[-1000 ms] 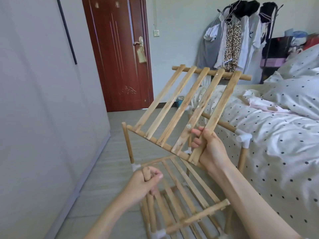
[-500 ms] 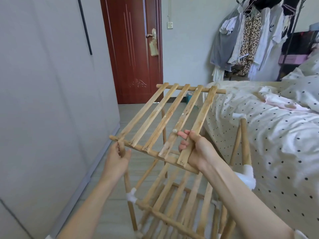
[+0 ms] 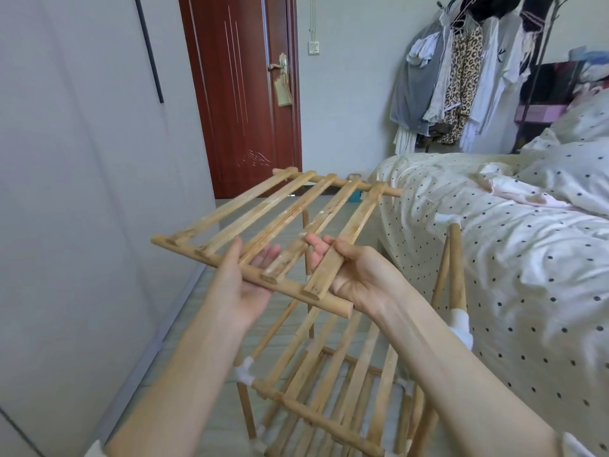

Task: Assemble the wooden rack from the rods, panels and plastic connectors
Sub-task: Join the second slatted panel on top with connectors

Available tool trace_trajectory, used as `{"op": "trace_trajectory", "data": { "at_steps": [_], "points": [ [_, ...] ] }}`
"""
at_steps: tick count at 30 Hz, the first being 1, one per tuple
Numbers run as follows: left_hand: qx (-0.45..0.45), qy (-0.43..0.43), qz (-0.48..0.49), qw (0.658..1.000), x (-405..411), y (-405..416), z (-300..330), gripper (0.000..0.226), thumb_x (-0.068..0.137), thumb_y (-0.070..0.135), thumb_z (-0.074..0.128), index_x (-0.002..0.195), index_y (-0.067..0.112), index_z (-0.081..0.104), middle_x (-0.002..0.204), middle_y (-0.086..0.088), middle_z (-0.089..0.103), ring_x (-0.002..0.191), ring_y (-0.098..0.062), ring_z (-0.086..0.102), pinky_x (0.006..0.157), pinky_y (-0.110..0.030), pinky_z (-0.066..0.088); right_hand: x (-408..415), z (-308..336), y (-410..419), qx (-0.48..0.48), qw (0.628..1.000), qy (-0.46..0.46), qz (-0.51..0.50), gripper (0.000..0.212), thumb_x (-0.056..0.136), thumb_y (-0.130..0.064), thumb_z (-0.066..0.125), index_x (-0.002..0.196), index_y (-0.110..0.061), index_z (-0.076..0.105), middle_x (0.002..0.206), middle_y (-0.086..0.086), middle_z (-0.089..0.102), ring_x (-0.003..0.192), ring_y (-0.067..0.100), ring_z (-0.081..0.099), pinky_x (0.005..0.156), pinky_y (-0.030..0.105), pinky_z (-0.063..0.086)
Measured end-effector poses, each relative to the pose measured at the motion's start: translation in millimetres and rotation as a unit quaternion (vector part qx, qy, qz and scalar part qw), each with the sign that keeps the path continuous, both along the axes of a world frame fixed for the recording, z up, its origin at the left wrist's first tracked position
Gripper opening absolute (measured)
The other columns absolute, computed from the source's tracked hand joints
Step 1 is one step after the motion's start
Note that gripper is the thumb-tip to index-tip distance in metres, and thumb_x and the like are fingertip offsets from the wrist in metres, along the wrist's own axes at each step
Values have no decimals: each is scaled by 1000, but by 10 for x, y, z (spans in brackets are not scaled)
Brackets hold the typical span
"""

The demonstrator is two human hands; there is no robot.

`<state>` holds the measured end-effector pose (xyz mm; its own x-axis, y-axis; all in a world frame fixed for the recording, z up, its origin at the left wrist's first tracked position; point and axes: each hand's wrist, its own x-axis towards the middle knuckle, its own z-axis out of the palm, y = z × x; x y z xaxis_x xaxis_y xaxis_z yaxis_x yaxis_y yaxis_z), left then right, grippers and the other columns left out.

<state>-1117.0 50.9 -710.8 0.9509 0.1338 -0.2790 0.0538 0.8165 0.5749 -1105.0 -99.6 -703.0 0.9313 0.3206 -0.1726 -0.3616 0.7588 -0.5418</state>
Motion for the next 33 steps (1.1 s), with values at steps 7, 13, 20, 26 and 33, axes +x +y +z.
{"op": "trace_trajectory", "data": {
  "at_steps": [7,13,20,26,33],
  "points": [
    [-63,-47,-41,996,-34,-264,31,25,91,4,53,115,11,52,108,-21,67,96,-34,67,91,-54,48,-95,94,-289,-172,981,-80,-40,20,100,-12,39,98,0,56,90,16,65,75,19,62,65,27,59],
    [-66,-63,-48,995,-23,-436,-55,35,92,-3,47,122,14,50,114,-24,63,100,-30,66,76,-44,54,-218,97,-611,-420,896,-125,-75,30,97,-23,50,90,2,64,81,13,68,69,16,65,62,21,55],
    [-60,-108,-40,992,-29,-471,-101,38,93,-3,44,122,21,51,107,-17,63,101,-25,66,67,-38,57,-298,-211,-1070,-676,602,-134,-404,27,94,-17,43,91,-6,67,80,6,64,74,19,54,66,31,41],
    [-73,-98,-34,992,21,-545,-202,37,94,-1,43,122,23,51,117,-16,60,99,-21,66,71,-41,54,-480,-419,-1215,-450,868,66,-198,37,94,-42,49,98,-6,55,88,10,61,80,25,59,67,37,51],
    [-72,-69,-55,993,57,-670,-323,34,94,-1,43,118,22,52,121,-16,59,100,-23,65,80,-46,51,-523,-484,-1096,-315,930,15,-187,42,100,-40,35,109,-2,52,58,5,54,43,11,53,46,23,44]
  ]
}}
